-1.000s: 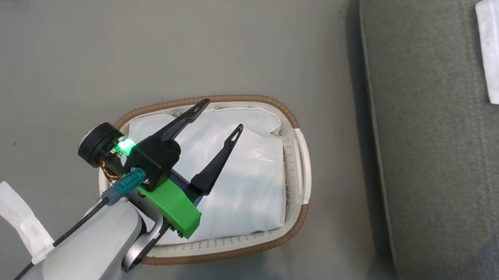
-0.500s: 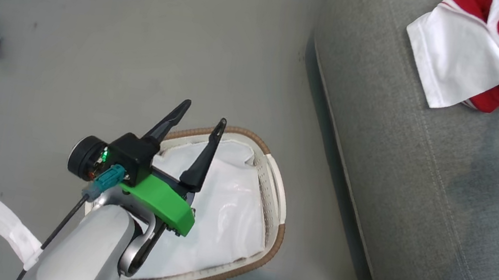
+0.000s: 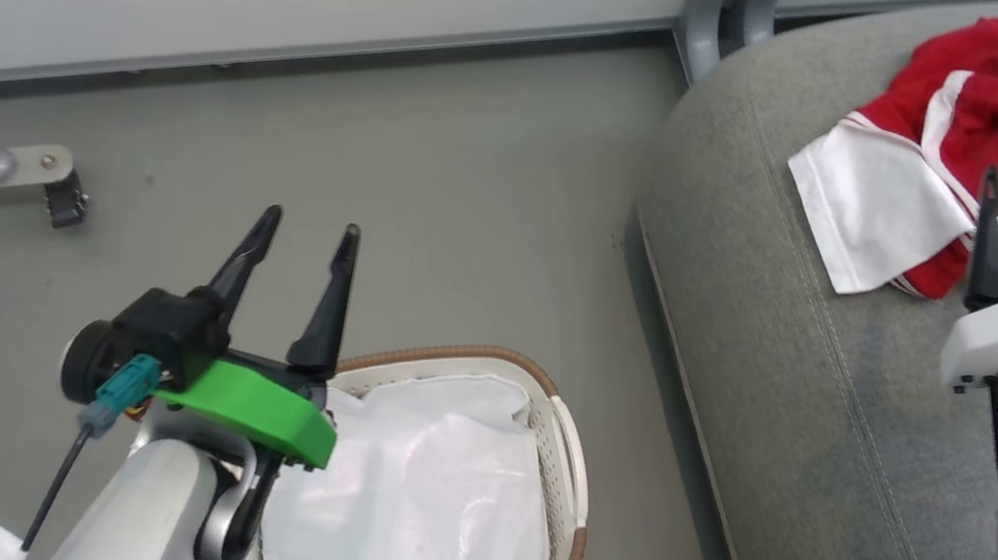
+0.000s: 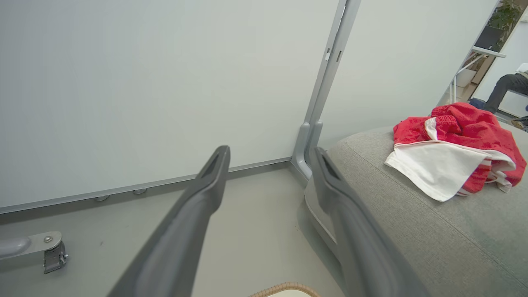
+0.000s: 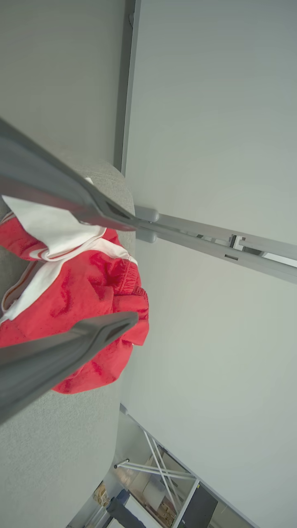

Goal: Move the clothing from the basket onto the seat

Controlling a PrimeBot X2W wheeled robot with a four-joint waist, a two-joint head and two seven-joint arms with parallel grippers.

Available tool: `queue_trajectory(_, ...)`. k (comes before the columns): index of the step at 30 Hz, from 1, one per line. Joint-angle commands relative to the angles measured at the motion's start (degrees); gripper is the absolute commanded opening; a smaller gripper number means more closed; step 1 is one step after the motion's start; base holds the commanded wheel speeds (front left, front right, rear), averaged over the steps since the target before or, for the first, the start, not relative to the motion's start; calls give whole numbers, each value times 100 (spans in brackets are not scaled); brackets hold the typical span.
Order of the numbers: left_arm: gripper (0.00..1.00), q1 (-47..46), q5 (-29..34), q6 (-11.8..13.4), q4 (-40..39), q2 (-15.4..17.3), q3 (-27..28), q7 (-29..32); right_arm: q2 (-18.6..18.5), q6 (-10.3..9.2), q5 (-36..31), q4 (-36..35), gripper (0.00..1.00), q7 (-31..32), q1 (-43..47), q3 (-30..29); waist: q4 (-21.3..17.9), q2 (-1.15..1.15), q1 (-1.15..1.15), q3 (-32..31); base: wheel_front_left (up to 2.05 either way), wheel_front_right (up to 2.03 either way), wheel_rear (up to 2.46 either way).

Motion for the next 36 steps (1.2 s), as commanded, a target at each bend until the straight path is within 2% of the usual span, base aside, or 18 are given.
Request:
queue_trajectory(1, 100, 143, 75, 45, 10, -17, 132, -2, 49, -8, 29, -68, 100, -26, 117, 55, 344, 0, 0, -365, 0, 0, 0)
queue_trajectory(9, 100, 650, 147, 43, 76, -133, 917, -1, 614, -8, 307, -483, 100, -26, 604, 450, 681, 0, 0, -637, 0, 0, 0)
queue_trajectory(14, 100, 1022, 172, -3, -37, -181, 1278, -1, 858, -8, 830, -766, 100, -26, 1163, 523, 864, 0, 0, -742, 0, 0, 0)
queue_trajectory(21, 100, 1661, 141, -33, -184, -217, 1630, -2, 892, -8, 1521, -952, 100, -26, 1931, 927, 922, 0, 0, -889, 0, 0, 0)
queue_trajectory(25, 100, 1912, -2, -14, -246, -221, 1624, -2, 898, -8, 1743, -1063, 100, -26, 2294, 1176, 897, 0, 0, -945, 0, 0, 0)
queue_trajectory(36, 100, 2099, -55, 78, -322, -219, 1470, -2, 897, -8, 1866, -1293, 100, -26, 2734, 1322, 836, 0, 0, -1039, 0, 0, 0)
